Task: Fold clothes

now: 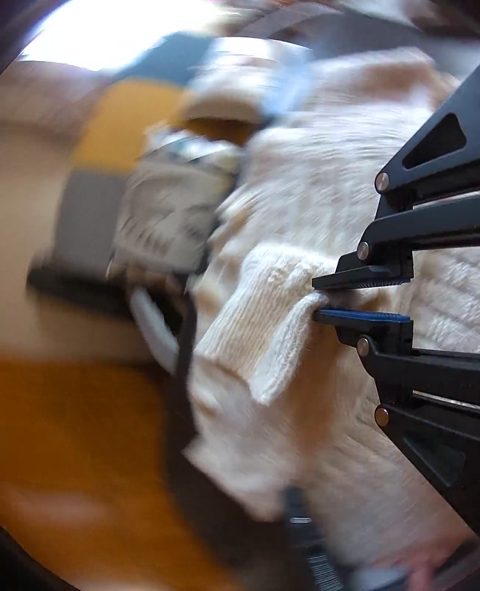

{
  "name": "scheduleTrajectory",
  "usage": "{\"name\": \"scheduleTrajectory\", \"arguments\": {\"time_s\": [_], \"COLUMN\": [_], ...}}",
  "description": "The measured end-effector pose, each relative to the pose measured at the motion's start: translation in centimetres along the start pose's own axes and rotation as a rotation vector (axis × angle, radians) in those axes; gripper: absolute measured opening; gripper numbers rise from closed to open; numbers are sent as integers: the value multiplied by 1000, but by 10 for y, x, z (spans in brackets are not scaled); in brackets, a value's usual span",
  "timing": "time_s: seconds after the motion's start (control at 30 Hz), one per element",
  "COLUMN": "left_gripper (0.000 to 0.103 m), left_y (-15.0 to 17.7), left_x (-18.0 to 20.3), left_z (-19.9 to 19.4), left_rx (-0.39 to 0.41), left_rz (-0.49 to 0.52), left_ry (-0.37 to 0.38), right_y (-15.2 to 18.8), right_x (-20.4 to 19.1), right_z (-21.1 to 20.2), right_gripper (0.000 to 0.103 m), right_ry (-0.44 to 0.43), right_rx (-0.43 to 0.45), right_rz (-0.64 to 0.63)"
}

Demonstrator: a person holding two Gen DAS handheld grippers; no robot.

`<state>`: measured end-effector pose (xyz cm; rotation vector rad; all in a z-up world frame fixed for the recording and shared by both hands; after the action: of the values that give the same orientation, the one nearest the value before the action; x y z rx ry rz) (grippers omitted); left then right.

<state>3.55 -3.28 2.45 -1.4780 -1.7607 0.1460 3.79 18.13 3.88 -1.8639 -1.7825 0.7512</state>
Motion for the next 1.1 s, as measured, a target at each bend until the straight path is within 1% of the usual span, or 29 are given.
{"name": "scheduleTrajectory", "arguments": {"time_s": [0.07,0.13,0.17,0.2,0.23,0.27,0.3,0.37,0.47,0.57,0.6,0.63,0.67,0.7,0.8,0.9,0.93,1.0,1.03,1.1], "left_gripper": [60,61,62,62,62,62,62,62,62,63,63,63,63,63,66,69,69,69,69,69], "left_y": [0,0,0,0,-1,-1,-1,-1,0,0,0,0,0,0,-1,-1,-1,-1,-1,-1], "left_x": [1,2,2,2,1,1,1,1,2,2,2,2,2,2,3,5,5,5,5,5], "left_z": [1,1,1,1,1,0,0,0,0,0,-1,-1,-1,-1,-1,0,0,0,0,0], "left_rx": [0,-1,-1,-1,-1,-1,-1,0,1,2,3,3,3,4,5,6,6,6,6,6], "left_rz": [2,5,5,4,2,0,1,2,7,13,14,14,13,12,17,26,28,27,27,26], "left_ry": [0,3,5,8,12,14,14,13,8,5,4,6,7,9,14,15,14,14,15,16], "right_y": [13,29,36,42,46,48,49,47,39,30,27,23,19,14,5,10,13,20,23,27], "right_x": [41,79,94,104,112,116,118,124,132,137,134,132,129,126,123,135,139,145,146,149], "right_z": [-4,-1,-1,-4,-8,-12,-16,-20,-13,1,2,2,0,-5,-28,-30,-26,-15,-11,-11], "right_gripper": [9,9,9,9,11,15,26,27,27,27,20,8,8,7,7,7,7,7,10,11], "right_ry": [-90,-168,-220,-285,-324,-342,-366,-399,-403,-407,-388,-362,-338,-312,-212,-131,-124,-147,-155,-145], "right_rx": [-2,-22,-17,4,20,35,54,71,68,30,16,4,1,15,80,85,76,47,39,42], "right_rz": [226,424,501,554,588,600,607,631,682,730,714,685,655,618,528,538,542,542,541,552]}}
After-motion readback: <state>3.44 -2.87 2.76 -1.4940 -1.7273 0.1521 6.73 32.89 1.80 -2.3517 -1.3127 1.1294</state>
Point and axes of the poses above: each gripper's, at about its wrist camera, not at the fingertips, and z roughly the way its jaws point, x to its right, y to its underside, the point moved 2 cm from there along z, roughly the way its jaws point, and after that the axes turned 4 degrees about -x, right-handed, at the moved point
